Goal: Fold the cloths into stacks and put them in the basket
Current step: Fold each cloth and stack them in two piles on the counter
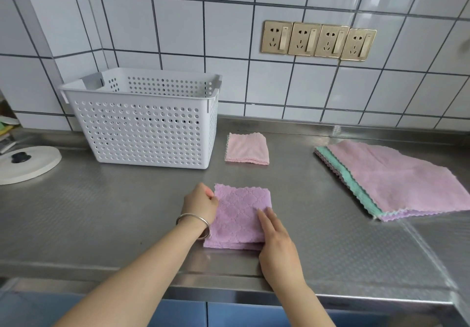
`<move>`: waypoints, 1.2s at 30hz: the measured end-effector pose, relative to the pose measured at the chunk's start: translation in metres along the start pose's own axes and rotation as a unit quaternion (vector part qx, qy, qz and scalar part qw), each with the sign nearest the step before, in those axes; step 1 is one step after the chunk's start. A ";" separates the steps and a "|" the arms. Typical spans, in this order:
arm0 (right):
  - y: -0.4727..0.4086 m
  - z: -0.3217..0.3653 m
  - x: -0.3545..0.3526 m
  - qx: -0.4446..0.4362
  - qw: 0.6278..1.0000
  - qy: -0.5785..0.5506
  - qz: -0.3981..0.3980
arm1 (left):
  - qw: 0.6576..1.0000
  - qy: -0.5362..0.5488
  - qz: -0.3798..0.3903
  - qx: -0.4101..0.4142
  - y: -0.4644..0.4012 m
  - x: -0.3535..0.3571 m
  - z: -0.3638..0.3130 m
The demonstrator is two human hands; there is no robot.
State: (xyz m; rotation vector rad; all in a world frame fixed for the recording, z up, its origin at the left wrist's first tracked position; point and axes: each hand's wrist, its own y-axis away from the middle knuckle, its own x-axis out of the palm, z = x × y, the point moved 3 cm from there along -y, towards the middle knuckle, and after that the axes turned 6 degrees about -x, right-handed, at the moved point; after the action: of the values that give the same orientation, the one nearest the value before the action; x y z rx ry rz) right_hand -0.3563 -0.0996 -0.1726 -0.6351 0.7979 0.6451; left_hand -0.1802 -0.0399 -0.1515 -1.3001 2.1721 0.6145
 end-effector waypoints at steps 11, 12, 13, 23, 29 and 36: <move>-0.004 -0.005 0.011 -0.053 0.996 0.068 -0.034 | 0.998 0.022 -0.037 0.050 0.000 0.000 0.009; -0.004 -0.004 0.010 -0.051 0.995 0.073 -0.035 | 0.998 0.013 -0.031 0.054 0.001 0.000 0.009; -0.005 -0.004 0.011 -0.052 0.995 0.079 -0.021 | 0.997 -0.005 -0.026 0.066 0.002 0.001 0.010; 0.005 0.000 0.009 -0.075 0.964 0.197 0.164 | 0.896 -0.365 0.145 0.209 0.048 0.013 0.026; -0.002 -0.007 -0.007 -0.050 0.958 0.244 0.142 | 0.887 -0.358 0.183 0.227 0.037 0.033 0.010; -0.036 -0.077 -0.040 0.027 0.965 0.200 0.168 | 0.858 -0.386 0.183 0.287 0.010 0.104 -0.057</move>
State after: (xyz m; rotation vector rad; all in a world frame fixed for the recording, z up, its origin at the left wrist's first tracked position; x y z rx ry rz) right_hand -0.3848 -0.1886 -0.1727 -0.5929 1.3145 0.8132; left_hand -0.2425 -0.1387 -0.1739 -0.2326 1.6937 0.4538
